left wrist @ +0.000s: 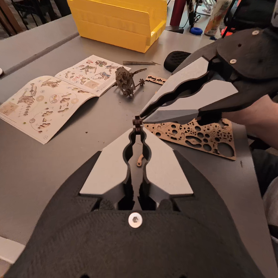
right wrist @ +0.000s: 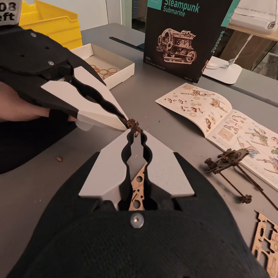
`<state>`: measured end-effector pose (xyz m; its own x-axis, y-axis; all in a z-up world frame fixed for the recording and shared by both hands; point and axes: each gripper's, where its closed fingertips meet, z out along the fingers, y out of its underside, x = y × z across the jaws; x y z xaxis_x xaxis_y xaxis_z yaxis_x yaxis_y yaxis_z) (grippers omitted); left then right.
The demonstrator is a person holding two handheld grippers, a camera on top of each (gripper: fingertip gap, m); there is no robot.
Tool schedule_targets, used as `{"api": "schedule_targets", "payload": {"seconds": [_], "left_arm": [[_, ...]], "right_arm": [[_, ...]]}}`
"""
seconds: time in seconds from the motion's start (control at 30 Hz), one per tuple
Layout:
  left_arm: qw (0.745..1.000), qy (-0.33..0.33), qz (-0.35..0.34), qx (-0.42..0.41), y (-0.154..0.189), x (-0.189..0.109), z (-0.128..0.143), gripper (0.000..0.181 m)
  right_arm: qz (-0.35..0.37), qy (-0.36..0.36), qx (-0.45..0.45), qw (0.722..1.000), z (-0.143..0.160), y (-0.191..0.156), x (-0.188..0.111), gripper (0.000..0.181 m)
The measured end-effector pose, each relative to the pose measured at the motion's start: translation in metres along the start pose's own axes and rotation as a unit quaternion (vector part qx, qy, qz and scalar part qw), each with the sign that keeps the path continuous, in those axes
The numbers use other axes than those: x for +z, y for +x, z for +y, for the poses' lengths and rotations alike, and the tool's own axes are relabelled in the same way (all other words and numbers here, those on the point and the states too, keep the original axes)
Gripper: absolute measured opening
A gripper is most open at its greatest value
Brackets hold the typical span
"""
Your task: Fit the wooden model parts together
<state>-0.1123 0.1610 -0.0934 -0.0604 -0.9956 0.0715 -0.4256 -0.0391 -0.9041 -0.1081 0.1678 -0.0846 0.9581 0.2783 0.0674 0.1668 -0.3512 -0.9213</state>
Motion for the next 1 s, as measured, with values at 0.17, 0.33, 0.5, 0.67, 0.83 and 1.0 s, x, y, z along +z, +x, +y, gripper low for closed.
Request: {"api": "schedule_targets", "payload": {"seconds": [0.17, 0.33, 0.5, 0.67, 0.83, 1.0], "left_arm": [[0.999, 0.006, 0.019, -0.051, -0.003, -0.002, 0.000, 0.003], [0.992, 0.028, 0.067, -0.100, 0.001, -0.005, -0.007, 0.003], [0.981, 0.076, 0.154, -0.087, 0.019, -0.015, -0.023, 0.003], [0.977, 0.103, 0.186, -0.018, 0.030, -0.026, -0.030, 0.003], [0.975, 0.132, 0.180, 0.019, 0.030, -0.033, -0.036, 0.003], [0.974, 0.145, 0.171, 0.041, 0.027, -0.037, -0.038, 0.003]], "right_arm": [[-0.015, 0.018, -0.014, 1.000, -0.004, -0.003, -0.004, 0.014], [-0.072, 0.057, -0.006, 0.996, -0.010, -0.008, -0.016, 0.026], [-0.225, 0.093, 0.021, 0.970, -0.016, -0.018, -0.041, 0.037], [-0.311, 0.110, 0.018, 0.944, -0.025, -0.022, -0.051, 0.034], [-0.327, 0.090, -0.046, 0.940, -0.027, -0.028, -0.042, 0.031], [-0.330, 0.111, -0.070, 0.935, -0.036, -0.028, -0.036, 0.027]]}}
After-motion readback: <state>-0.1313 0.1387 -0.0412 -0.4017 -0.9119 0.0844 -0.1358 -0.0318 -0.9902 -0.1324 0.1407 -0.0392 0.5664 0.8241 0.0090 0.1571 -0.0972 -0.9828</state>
